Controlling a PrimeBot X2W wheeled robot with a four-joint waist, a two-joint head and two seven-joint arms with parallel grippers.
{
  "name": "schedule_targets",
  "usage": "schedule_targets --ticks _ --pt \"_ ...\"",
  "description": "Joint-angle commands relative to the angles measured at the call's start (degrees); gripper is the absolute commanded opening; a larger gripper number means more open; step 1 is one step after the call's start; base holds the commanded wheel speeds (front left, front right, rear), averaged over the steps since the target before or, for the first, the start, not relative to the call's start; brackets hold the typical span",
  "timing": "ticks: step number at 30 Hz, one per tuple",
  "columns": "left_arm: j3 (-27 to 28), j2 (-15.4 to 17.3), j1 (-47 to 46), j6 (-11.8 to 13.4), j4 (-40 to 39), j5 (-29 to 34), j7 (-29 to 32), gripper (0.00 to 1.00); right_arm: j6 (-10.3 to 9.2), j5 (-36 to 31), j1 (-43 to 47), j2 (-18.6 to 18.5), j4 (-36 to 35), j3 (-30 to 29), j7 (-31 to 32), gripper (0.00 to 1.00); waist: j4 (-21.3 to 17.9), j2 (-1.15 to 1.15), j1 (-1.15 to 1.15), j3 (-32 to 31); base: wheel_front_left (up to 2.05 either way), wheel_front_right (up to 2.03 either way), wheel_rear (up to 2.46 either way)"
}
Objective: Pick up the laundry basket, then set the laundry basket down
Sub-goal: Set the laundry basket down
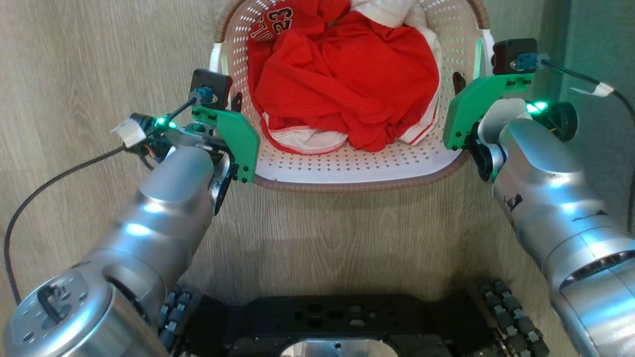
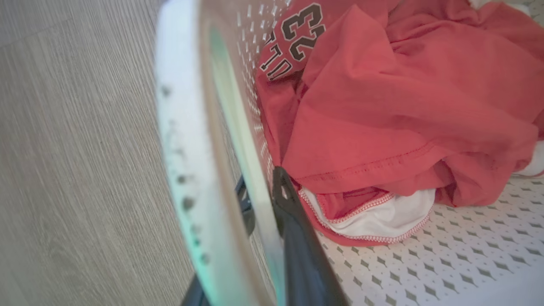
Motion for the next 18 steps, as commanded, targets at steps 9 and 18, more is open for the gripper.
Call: schedule_targets --ticks 9,18 --pt "-1.4 1.9 -1.8 0.8 -0.1 0.8 -0.8 0.0 -0.1 -7.9 0.6 -0.3 -0.1 -5.9 -0.8 0.0 0.3 0.0 -0.01 2.7 0.0 0.0 0.0" --pt "-2.5 1.9 -2.6 0.8 -0.4 0.4 -0.5 0.0 -0.1 -9.3 0.4 -0.3 -0.1 -7.0 -1.0 0.14 0.9 0.0 -0.01 3.0 0.0 0.0 0.0"
